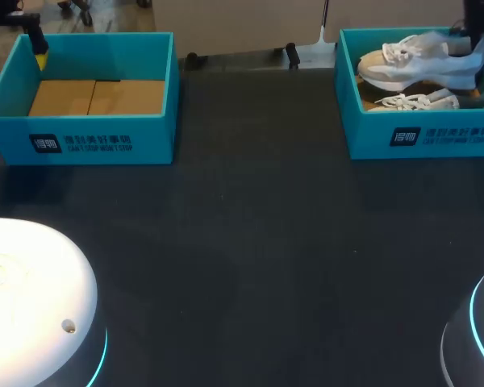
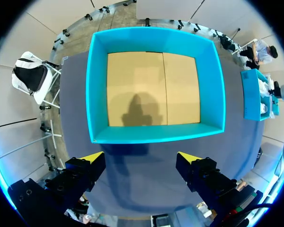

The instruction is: Take the shoe out of the shoebox, open the shoe tongue, remove and reinsert the insole, then place the shoe into the shoebox

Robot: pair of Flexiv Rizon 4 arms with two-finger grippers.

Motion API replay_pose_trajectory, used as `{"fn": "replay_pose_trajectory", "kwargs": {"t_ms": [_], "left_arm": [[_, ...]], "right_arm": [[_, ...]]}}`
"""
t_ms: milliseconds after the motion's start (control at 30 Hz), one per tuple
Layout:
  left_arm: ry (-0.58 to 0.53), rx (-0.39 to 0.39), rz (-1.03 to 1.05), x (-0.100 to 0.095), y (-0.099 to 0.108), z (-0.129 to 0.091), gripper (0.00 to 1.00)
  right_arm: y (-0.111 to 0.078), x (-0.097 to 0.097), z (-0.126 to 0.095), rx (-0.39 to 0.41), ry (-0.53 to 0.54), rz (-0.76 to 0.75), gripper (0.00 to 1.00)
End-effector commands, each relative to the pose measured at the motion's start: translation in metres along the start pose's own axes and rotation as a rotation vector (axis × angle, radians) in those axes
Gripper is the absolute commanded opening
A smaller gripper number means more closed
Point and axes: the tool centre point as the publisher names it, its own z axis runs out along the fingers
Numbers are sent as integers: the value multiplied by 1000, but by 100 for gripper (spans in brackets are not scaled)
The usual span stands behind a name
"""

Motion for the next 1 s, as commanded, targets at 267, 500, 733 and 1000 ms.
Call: {"fn": "replay_pose_trajectory", "kwargs": {"t_ms": [267,500,733,1000], "left_arm": [[-2,0,0,0,1,-1,100],[-2,0,0,0,1,-1,100],[-2,0,0,0,1,-1,100],[-2,0,0,0,1,-1,100]], "right_arm": [[8,9,9,-8,-11,-9,0],[14,16,18,-4,-11,-31,0],[13,20,29,20,-8,-29,0],[22,21,34,11,-6,-32,0]]}}
